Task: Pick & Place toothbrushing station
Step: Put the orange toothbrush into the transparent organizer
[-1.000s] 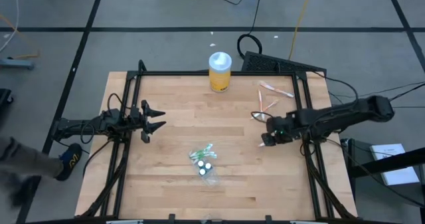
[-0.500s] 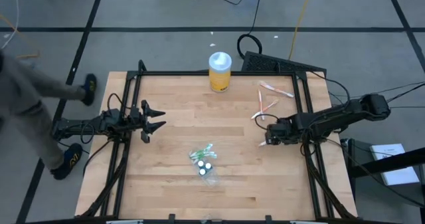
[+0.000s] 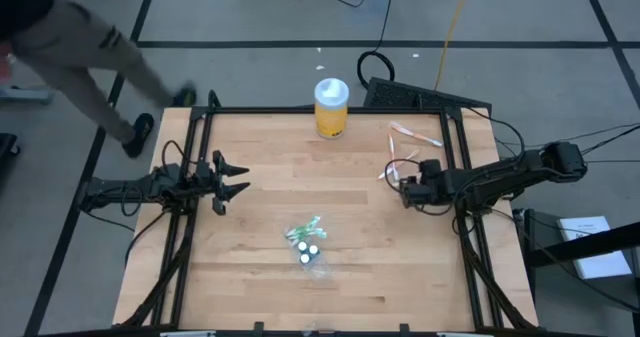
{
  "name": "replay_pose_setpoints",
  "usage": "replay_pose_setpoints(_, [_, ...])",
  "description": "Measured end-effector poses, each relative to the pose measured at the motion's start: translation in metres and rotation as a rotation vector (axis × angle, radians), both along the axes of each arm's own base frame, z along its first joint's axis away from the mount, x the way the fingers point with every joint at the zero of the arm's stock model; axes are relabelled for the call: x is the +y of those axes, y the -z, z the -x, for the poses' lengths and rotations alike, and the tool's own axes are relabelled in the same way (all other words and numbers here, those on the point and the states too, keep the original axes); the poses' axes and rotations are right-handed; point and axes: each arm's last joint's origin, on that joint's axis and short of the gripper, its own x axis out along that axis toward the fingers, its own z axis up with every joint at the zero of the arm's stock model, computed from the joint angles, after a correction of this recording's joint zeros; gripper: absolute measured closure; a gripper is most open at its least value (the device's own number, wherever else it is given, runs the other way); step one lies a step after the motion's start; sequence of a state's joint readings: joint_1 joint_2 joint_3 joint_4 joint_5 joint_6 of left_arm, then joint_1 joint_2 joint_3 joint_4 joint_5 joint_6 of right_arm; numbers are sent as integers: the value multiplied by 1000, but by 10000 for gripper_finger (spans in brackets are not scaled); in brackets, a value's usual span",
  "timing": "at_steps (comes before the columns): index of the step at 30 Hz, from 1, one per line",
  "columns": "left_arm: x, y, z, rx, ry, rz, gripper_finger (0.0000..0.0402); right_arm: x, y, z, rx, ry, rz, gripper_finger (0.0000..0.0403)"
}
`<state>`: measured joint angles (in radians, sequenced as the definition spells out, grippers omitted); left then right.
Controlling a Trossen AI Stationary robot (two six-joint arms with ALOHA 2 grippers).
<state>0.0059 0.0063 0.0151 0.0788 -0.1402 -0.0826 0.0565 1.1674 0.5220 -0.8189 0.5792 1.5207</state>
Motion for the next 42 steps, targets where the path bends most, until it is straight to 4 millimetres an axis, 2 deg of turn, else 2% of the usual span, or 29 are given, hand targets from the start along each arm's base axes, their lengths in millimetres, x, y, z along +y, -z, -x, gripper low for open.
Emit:
replay_pose_setpoints(4, [0, 0, 0, 0, 0, 0, 192, -4, 0, 5, 42, 35, 18, 149])
replay_pose_setpoints(7, [0, 0, 0, 0, 0, 0, 192, -8, 0, 13, 86, 124, 16, 149])
replay_pose_setpoints(17, [0, 0, 0, 0, 0, 0, 192, -30, 4, 19, 106, 252, -22, 149])
replay_pose_setpoints(20, [0, 0, 0, 0, 0, 0, 192, -36, 14, 20, 72, 253, -64, 149])
replay_pose_setpoints(26, [0, 0, 0, 0, 0, 0, 192, -50, 31, 19, -41, 206, -7, 149])
replay_pose_setpoints(35, [0, 0, 0, 0, 0, 0, 192, -59, 30, 11, -90, 134, 118, 149])
replay_pose_setpoints(42, [0, 0, 0, 0, 0, 0, 192, -72, 28, 13, -72, 181, 195, 156])
